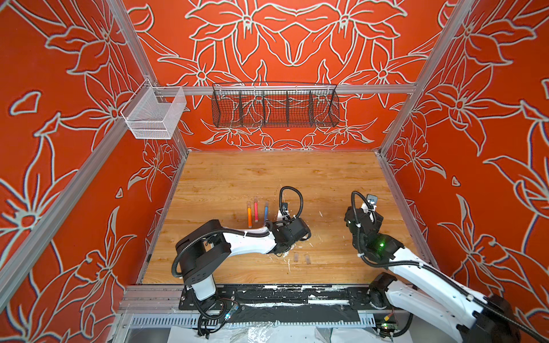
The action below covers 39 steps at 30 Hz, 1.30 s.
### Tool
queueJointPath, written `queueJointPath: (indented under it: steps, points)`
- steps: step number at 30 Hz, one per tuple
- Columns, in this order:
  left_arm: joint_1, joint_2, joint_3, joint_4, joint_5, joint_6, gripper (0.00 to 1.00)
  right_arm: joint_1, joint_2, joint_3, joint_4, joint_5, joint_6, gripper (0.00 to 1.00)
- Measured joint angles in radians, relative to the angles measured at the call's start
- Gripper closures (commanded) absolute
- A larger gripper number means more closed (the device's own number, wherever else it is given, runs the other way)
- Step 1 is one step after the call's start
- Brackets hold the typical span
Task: Insert the pens into the pen caps
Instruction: 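Lay the capped yellow marker beside the blue marker and open the left gripper, then move the left gripper back over the purple marker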
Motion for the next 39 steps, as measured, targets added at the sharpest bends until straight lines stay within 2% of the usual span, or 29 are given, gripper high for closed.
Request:
queueJointPath:
  steps: [5,9,11,20,27,34,39]
  points:
    - [0.027,0.082,0.038,-0.026,-0.008,0.0,1.0,-0.003,0.149,0.072,-0.051,0.005,0.04,0.27]
    - [0.047,0.129,0.07,-0.037,-0.009,-0.003,1.0,-0.003,0.202,0.125,-0.08,0.005,0.065,0.25]
    - [0.056,0.139,0.088,-0.047,-0.01,-0.005,0.99,-0.003,0.197,0.125,-0.089,0.005,0.072,0.23]
    - [0.074,0.148,0.102,-0.079,-0.012,-0.031,0.79,-0.003,0.058,0.064,-0.088,0.003,0.079,0.2]
    - [0.076,0.148,0.117,-0.105,-0.013,-0.024,0.63,-0.003,0.068,0.056,-0.086,0.003,0.083,0.21]
    - [0.062,0.097,0.14,-0.19,-0.019,-0.041,0.6,-0.003,0.095,0.056,-0.091,0.003,0.084,0.21]
    - [-0.038,-0.028,0.183,-0.364,-0.092,-0.125,0.59,-0.003,0.087,0.056,-0.091,0.003,0.084,0.21]
